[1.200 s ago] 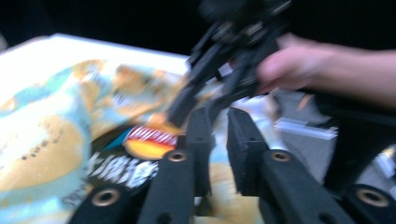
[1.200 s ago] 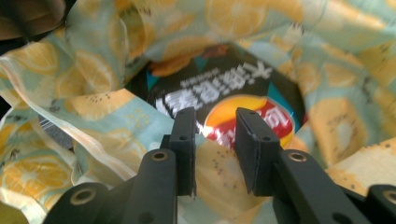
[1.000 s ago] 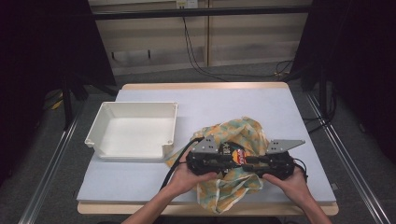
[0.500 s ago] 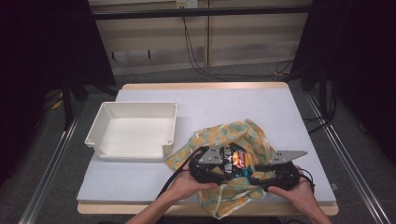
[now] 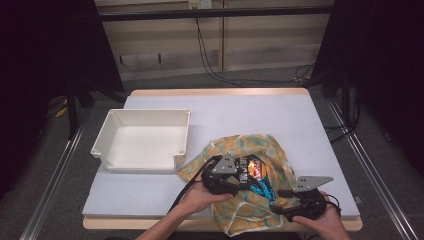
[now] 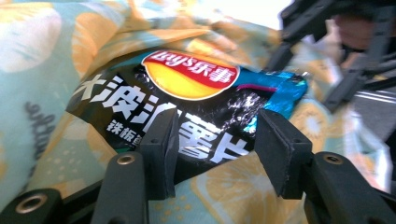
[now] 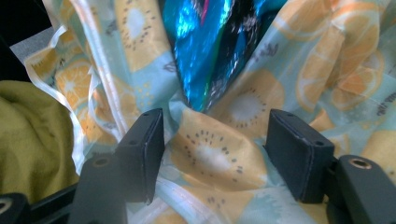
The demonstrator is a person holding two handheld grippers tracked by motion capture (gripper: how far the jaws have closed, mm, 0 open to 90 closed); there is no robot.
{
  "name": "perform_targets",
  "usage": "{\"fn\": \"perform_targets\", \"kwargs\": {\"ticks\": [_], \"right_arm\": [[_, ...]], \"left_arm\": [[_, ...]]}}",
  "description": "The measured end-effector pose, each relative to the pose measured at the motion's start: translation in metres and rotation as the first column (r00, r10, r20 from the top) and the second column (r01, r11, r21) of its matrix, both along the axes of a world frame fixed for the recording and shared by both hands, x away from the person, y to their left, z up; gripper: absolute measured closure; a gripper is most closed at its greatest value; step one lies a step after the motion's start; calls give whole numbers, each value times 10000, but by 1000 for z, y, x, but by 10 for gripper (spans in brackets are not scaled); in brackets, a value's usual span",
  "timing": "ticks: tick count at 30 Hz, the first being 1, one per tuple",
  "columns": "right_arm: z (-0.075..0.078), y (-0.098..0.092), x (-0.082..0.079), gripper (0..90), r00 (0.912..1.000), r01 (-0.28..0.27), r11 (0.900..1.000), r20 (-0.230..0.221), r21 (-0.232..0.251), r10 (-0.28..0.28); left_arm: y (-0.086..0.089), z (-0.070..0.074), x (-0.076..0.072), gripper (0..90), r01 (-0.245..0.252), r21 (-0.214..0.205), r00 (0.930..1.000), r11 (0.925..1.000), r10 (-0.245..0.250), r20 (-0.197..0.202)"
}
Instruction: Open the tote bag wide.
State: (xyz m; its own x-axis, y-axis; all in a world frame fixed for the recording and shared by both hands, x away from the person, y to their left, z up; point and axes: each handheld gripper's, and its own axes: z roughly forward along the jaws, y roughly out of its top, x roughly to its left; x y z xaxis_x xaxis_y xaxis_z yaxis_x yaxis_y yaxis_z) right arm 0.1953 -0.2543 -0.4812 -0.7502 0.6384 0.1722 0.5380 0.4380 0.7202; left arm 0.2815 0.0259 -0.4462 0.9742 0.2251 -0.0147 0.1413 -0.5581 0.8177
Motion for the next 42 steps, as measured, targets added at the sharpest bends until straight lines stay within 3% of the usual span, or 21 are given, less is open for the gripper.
{"fn": "perform_targets", "kwargs": {"ticks": [3,9,11,16,20,23,24,26,29,30,33,35,36,42], "right_arm": [[0,-3,-3,399,9998,37,9998,191,-174,-33],[-1,-6,-2,386,9999,47,10000,151,-11,-47],[0,-5,-1,359,9999,48,10000,124,39,-48],[2,-6,1,346,9998,102,9998,171,146,-104],[4,-8,0,336,9995,178,9996,261,212,-183],[3,-9,0,334,9996,186,9996,193,206,-190],[2,-10,0,333,9996,202,9995,217,231,-207],[1,-11,0,330,9996,198,9995,187,248,-203],[0,-11,0,323,9998,163,9995,115,276,-166],[0,-11,0,322,9998,139,9995,110,273,-142],[0,-10,1,314,9998,107,9997,135,227,-110],[0,-10,1,308,9999,99,9998,89,194,-101],[-1,-10,1,308,9999,100,9998,74,183,-101],[-2,-10,2,307,9999,107,9997,32,240,-108]], "left_arm": [[1,0,1,501,-105,-20,9999,9999,105,-108],[1,6,0,505,-6,-60,9995,10000,4,-330],[-3,17,-6,565,585,-213,9980,9981,-590,-235],[-18,32,-11,656,1263,-92,9920,9920,-1263,-64],[-36,39,-5,672,1418,-38,9899,9899,-1418,-71],[-46,30,5,623,1285,315,9913,9912,-1275,-337],[-48,26,6,595,1187,545,9928,9914,-1177,-222],[-50,17,2,569,1416,703,9897,9874,-1398,-302],[-50,10,-3,504,1482,1027,9889,9836,-1480,-99],[-50,9,-8,474,1340,1366,9886,9815,-1419,496],[-52,7,-11,445,1447,1520,9863,9777,-1548,568],[-53,3,-15,401,1643,1712,9829,9715,-1759,549],[-52,1,-17,374,1856,1773,9768,9665,-2011,736],[-55,-3,-20,367,1805,2138,9738,9601,-2050,984]]}}
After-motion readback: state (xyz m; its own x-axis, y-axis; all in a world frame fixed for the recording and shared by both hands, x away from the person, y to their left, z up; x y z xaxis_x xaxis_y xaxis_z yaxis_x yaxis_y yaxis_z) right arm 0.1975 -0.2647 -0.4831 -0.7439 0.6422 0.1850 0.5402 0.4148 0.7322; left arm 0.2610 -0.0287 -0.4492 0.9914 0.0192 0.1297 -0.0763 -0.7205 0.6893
